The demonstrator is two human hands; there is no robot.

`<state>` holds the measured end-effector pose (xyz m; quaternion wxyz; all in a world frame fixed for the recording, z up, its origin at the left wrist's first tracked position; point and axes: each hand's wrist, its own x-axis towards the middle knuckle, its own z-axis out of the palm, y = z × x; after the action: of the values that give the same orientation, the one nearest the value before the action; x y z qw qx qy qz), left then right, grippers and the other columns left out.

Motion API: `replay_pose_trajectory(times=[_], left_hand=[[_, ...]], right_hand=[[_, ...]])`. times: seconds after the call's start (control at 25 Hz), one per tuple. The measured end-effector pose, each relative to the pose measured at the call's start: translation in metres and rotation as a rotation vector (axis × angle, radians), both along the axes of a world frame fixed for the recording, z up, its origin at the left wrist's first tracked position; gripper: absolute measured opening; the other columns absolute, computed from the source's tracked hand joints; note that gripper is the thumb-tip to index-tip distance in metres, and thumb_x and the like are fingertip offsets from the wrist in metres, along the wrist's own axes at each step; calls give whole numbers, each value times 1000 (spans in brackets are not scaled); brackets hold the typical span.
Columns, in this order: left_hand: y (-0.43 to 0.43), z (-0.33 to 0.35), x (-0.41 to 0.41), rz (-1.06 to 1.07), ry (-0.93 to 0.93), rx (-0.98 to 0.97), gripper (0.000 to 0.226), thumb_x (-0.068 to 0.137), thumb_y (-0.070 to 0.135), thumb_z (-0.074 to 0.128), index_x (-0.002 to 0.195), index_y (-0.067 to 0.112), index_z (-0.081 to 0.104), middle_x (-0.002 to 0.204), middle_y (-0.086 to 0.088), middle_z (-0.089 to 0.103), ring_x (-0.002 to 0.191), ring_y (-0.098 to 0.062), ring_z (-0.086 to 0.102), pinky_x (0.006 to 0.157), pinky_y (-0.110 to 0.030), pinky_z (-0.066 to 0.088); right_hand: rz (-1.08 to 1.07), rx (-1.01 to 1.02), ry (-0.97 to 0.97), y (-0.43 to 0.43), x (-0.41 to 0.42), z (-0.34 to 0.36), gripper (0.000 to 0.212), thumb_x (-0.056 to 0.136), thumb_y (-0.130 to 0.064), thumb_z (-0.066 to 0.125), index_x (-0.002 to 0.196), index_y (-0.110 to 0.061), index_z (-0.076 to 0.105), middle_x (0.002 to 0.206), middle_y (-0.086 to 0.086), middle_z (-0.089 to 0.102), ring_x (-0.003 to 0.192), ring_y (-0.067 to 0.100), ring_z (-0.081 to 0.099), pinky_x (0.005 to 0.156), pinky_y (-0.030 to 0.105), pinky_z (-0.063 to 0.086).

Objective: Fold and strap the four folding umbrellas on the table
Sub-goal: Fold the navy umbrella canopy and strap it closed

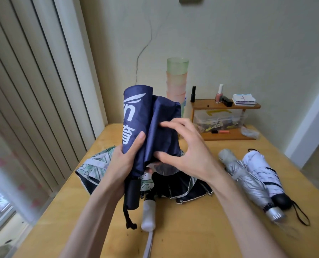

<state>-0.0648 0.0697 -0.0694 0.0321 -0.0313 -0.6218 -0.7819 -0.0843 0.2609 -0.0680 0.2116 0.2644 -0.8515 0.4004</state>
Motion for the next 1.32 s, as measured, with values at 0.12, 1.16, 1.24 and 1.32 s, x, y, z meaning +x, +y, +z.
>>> replay_pose_trajectory(times=[0.12, 1.16, 1.24, 1.32], left_hand=[[3, 1, 0, 15, -25, -7, 26, 83, 51, 72, 81, 27, 83, 89, -20, 77, 69, -30, 71, 62, -40, 61], [-25, -16, -17, 107, -37, 29, 43, 69, 31, 83, 109, 19, 71, 96, -4, 79, 79, -24, 69, 70, -38, 48], [-24, -17, -17, 82, -30, 1, 46, 68, 29, 87, 109, 17, 73, 96, -4, 80, 72, -18, 70, 60, -28, 50], [-23, -20, -19, 129, -32, -42, 45, 68, 21, 95, 107, 16, 73, 94, -4, 80, 68, -16, 71, 53, -26, 50]], right_hand=[[-138, 153, 231, -4, -8, -10, 66, 75, -49, 89, 133, -28, 68, 137, -4, 57, 133, 18, 50, 110, 34, 40], [-76, -651, -114, 8, -17, -12, 56, 83, 25, 67, 119, -18, 63, 114, 3, 76, 101, 15, 75, 85, 31, 62], [-82, -578, -79, 10, -17, -11, 58, 79, 26, 67, 113, -21, 67, 112, -1, 77, 102, 12, 75, 87, 29, 62], [-111, -562, -52, 11, -16, -11, 57, 79, 25, 68, 111, -22, 70, 109, -6, 77, 100, 8, 74, 83, 22, 59]])
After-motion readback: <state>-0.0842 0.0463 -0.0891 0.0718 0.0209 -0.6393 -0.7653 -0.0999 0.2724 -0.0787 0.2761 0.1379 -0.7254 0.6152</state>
